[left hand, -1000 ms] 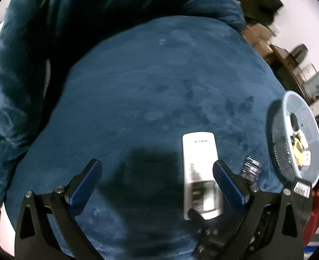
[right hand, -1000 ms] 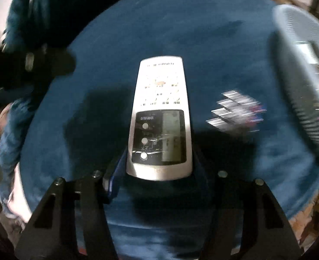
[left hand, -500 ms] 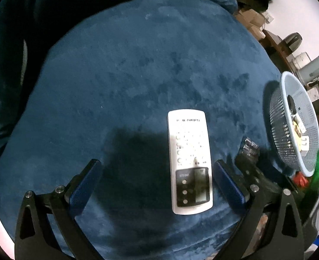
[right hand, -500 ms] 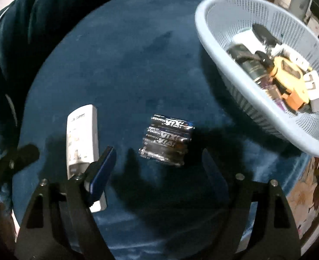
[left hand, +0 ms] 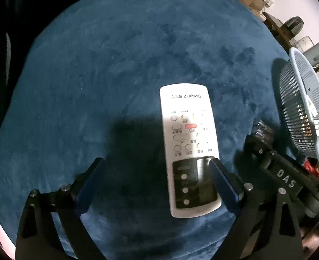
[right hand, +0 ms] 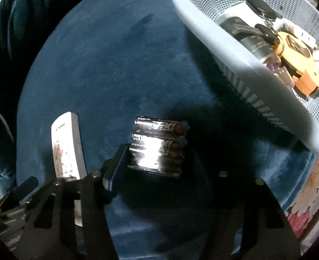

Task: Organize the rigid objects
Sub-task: 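Move the left gripper to the white remote while the right gripper approaches the black battery pack, then grasp the white remote with the left gripper while the right gripper grasps the battery pack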

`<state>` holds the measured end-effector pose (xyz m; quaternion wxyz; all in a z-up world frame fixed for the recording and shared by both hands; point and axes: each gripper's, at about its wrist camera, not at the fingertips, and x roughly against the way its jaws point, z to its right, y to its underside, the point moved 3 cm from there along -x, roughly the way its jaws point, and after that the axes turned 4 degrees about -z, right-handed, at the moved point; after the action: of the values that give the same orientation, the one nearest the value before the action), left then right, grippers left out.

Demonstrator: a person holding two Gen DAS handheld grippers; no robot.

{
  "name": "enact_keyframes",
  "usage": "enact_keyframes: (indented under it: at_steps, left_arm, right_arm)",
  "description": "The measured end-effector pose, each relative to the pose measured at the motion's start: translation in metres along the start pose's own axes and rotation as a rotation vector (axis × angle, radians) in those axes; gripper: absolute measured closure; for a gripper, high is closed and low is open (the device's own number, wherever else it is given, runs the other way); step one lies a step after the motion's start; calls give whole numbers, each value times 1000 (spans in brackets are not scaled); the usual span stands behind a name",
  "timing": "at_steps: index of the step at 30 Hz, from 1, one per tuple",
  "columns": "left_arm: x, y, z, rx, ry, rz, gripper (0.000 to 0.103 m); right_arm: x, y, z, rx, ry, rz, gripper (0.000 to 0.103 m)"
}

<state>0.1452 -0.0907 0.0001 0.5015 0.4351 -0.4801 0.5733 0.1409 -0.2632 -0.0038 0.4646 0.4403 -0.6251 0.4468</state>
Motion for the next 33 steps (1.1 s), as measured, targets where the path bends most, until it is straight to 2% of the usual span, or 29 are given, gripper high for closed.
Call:
enact_keyframes:
  at_steps: [4,6,9,13,18,21,28,31,33]
  left_arm:
    - [1,2,-5,17,-2,10,8]
    - [1,3,-2,12,3,13,10]
    - [-1,3,9,-22,3,14,12]
    - [-7,-2,19,-44,-2,16,15]
    - [-22,-14,21,-28,36,12,16]
    - [-29,-18,21,-42,9,-6,17]
    - [-40,-21,34,-74,-50,-20,19]
    - [-48,-21,44,-145,-98,8,12]
    - [-47,-23,38,-125,-65,14,17]
  right_arm:
    - [-3,0,-16,54,76,-7,42]
    - [-3,-1,-15,47,66,-11,42]
    - [1,-1,-10,27,33,16,50]
    - [9,2,-8,45,30,46,51]
    - [21,17,12,0,-11,42,51]
    - [27,20,26,2,-16,36,51]
    - [29,25,27,-6,-19,44,50]
    - [20,19,15,-4,-23,42,50]
    - [15,14,8,17,-8,35,50]
